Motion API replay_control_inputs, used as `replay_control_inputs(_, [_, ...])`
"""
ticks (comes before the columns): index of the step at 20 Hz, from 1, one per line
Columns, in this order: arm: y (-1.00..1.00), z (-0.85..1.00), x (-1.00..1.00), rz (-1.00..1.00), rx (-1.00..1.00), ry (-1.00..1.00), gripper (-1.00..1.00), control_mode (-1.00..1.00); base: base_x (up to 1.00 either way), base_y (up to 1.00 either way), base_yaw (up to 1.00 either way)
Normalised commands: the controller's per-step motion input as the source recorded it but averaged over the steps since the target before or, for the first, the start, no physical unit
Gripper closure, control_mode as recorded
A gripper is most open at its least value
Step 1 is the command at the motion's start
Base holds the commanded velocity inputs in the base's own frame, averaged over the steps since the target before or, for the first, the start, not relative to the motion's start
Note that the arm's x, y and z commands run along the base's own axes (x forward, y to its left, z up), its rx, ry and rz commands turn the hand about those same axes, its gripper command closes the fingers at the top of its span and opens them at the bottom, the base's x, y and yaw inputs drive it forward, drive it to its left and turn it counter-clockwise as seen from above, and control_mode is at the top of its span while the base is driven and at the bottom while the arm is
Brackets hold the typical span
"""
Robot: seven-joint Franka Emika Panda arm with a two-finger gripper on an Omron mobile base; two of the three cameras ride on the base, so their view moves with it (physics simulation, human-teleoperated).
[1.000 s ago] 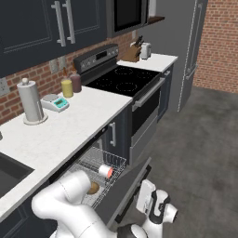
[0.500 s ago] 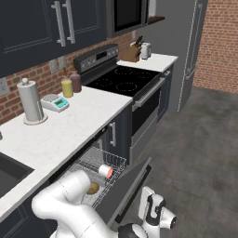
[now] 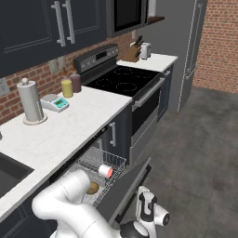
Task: Pick up the cup and bowl from the counter, place them in the dishwasher, and close the dishwasher door.
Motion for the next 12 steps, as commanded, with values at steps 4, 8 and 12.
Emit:
replay_control_inputs(4, [0.48,0.00,0.00,0.13,0.20,-0.23,-1.00,-1.00,0.00,0.00,0.00])
replay_control_inputs(8, [0.90,-0.02,0.11,0.15,0.22,-0.20,-1.00,-1.00,0.00,0.00,0.00])
replay_control_inputs(12, [1.00,-0.06,0.29,0.15,0.24,-0.16,-1.00,-1.00,0.00,0.00,0.00])
